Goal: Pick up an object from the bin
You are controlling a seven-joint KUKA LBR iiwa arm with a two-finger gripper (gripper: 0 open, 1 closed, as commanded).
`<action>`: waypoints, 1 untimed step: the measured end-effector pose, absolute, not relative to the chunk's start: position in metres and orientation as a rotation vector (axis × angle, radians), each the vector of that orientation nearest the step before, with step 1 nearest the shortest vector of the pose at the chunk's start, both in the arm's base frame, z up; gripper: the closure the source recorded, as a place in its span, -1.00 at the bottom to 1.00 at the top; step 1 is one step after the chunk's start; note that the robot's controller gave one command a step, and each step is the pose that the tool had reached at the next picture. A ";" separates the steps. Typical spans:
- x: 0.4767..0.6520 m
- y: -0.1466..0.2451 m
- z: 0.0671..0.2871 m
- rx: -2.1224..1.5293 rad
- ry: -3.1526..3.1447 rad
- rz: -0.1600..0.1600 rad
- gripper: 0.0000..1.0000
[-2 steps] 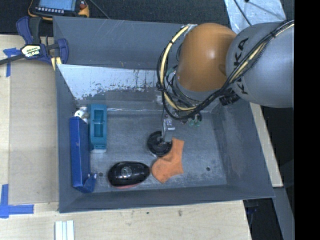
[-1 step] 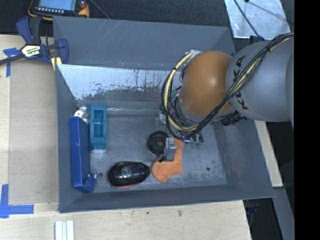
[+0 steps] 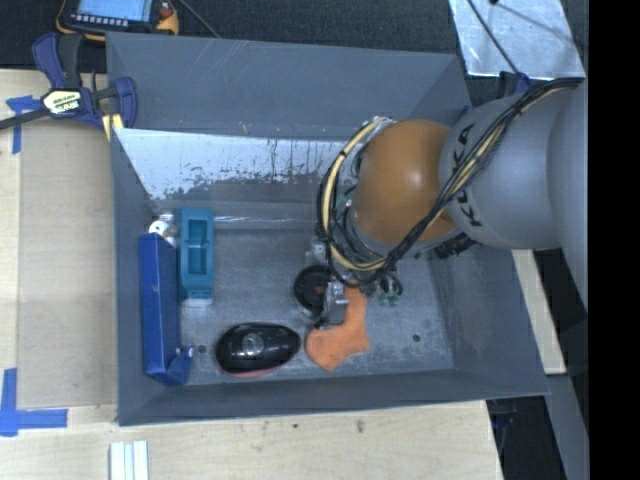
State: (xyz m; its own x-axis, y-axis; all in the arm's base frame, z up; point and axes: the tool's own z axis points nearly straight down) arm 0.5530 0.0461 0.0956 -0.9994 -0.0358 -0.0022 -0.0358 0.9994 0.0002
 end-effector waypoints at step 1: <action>0.553 0.046 0.096 -0.054 3.139 0.001 1.00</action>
Offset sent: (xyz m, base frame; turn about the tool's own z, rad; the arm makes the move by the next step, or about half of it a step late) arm 0.0000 0.0000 0.0000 0.0000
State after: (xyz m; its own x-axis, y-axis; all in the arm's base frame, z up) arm 0.5530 0.0460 0.0957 -0.9994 -0.0347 -0.0022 -0.0347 0.9994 0.0004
